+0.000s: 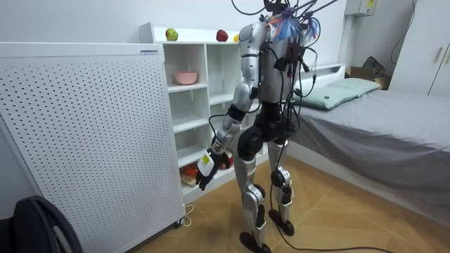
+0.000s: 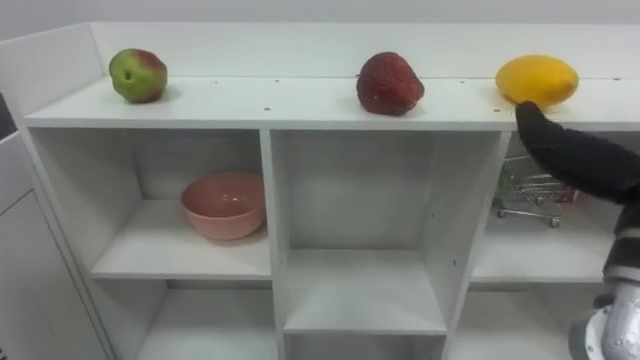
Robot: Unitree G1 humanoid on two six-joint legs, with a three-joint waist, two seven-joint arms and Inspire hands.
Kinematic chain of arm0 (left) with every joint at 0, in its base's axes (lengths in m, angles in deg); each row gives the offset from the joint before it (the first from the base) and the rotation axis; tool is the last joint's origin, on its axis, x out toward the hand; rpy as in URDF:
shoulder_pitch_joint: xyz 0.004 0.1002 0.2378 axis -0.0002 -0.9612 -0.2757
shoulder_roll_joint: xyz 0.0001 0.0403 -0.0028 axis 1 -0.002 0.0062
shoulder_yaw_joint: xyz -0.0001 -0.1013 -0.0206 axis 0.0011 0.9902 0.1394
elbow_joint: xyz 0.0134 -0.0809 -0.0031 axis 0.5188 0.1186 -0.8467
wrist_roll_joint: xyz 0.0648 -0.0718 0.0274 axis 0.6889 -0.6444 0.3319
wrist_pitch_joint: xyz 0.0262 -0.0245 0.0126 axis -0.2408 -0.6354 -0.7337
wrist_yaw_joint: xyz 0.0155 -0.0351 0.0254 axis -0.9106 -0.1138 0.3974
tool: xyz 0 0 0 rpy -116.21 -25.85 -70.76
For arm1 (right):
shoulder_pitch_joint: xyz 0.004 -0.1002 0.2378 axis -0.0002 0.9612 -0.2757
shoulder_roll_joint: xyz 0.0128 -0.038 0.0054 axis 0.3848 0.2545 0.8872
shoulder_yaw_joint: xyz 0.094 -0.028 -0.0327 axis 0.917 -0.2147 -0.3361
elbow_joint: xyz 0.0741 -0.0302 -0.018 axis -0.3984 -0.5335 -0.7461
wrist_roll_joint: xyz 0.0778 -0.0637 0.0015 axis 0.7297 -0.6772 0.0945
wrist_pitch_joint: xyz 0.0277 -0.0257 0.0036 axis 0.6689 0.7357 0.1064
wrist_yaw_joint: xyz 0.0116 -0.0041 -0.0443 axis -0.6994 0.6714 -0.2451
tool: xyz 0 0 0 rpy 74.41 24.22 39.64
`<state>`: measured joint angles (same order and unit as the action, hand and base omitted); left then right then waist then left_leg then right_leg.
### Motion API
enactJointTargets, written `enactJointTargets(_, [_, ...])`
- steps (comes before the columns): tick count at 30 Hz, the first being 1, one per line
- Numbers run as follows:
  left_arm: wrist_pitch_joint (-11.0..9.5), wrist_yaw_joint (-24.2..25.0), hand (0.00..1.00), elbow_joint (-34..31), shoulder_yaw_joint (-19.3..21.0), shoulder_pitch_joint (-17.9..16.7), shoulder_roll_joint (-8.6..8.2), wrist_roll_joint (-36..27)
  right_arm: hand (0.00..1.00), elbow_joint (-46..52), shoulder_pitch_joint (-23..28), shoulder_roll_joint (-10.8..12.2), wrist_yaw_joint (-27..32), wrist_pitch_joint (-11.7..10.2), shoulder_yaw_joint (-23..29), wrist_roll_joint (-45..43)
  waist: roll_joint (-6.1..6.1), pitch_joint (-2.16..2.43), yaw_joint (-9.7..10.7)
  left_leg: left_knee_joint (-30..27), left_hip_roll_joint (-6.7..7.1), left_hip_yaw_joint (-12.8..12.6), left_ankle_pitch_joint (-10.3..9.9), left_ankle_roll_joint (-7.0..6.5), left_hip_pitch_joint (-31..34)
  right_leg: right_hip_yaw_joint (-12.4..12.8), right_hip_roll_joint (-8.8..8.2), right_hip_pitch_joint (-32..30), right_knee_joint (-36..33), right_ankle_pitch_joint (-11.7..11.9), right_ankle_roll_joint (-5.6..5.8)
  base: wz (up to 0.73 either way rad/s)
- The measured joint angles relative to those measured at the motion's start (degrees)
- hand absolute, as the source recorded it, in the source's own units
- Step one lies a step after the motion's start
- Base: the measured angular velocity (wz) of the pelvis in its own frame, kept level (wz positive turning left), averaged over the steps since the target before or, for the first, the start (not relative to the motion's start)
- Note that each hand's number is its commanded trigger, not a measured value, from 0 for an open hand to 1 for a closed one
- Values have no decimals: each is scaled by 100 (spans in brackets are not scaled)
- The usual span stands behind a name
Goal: Arrange fruit in the closet
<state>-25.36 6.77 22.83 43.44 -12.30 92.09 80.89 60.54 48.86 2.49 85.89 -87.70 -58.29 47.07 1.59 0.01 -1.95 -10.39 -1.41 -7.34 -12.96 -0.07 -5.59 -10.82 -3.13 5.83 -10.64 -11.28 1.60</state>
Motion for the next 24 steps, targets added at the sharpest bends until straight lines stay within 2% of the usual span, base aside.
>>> enactJointTargets(2, [4,29,0,15,-55,-29,13,4,0,-6,-192,-124,-64,3,-135,119,32,-4,-6,1,0,21,2,3,11,-84,-8,1,-6,1,-1,4])
enactJointTargets(8, [12,134,0,12,-43,-7,88,7,0,-58,-468,-241,-312,38,-133,398,123,3,-8,-21,12,129,3,2,46,-184,-21,14,-5,2,0,8])
enactJointTargets(10, [23,146,0,13,-43,20,108,8,0,-172,-650,-259,-453,72,-131,515,127,2,4,-49,15,145,3,2,88,-198,-26,-1,0,2,0,8])
enactJointTargets(13, [43,147,0,15,-43,118,123,8,0,-472,-947,-461,-647,126,-132,895,119,-8,-4,-89,20,192,7,-3,116,-238,-35,-13,1,2,0,7])
enactJointTargets(19, [112,146,0,0,-46,123,127,5,0,-581,-1164,-610,-872,167,-144,1116,126,-3,-10,-102,16,277,27,10,210,-358,-39,-64,-8,2,-1,7])
enactJointTargets(24, [128,159,0,-4,-85,173,147,1,0,-633,-1338,-727,-1014,167,-445,1343,137,-1,-13,-110,19,277,28,9,217,-374,-45,-74,-9,3,-2,0])
